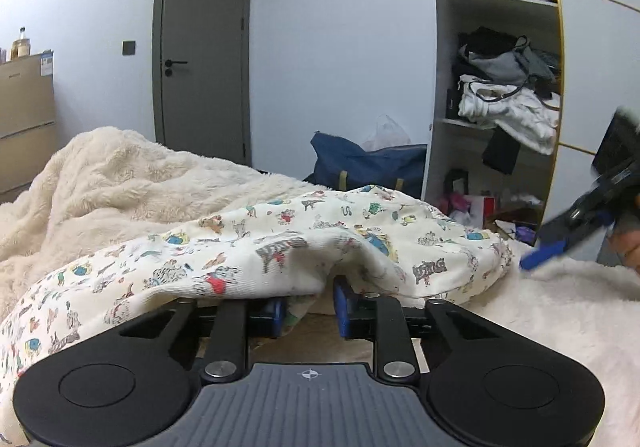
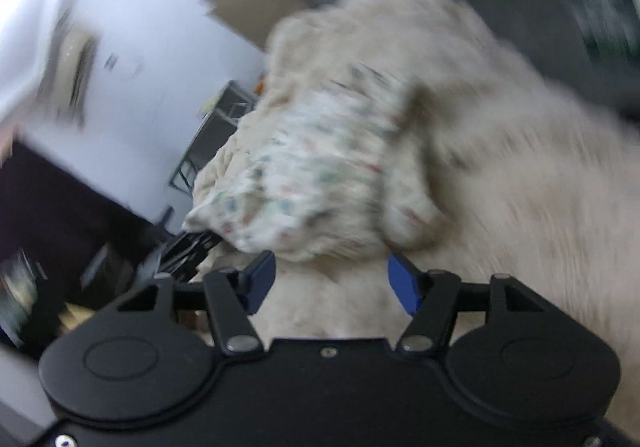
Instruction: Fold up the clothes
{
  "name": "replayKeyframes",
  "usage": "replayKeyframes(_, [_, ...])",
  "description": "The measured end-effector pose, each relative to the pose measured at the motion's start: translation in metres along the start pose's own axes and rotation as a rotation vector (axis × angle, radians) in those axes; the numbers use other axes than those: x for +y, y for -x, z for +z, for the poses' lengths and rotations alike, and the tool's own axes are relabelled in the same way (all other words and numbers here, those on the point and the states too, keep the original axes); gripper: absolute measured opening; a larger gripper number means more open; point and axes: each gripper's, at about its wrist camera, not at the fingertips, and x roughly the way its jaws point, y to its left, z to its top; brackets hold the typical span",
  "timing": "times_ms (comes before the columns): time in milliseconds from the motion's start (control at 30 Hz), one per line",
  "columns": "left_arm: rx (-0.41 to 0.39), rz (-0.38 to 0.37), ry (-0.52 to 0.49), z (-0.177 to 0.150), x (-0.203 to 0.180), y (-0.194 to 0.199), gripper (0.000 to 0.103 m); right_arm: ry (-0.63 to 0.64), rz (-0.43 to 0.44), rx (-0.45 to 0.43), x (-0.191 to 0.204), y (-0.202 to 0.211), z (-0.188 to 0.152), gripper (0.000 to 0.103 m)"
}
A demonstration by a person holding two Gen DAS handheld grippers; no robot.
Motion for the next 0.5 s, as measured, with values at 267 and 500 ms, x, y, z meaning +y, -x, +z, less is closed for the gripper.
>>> replayKeyframes(267, [0.084, -0.004, -0.005, 0.006, 0.003, -0.018, 0.006, -0.295, 0.112, -0.172, -0.033, -0.040, 0.013, 0.032])
replayKeyframes(500, [0.086, -0.206, 0.213, 0.059, 0.053, 0.031, 0.003, -0.085, 0.113, -0.386, 0.022, 0.002, 0.061, 0.016])
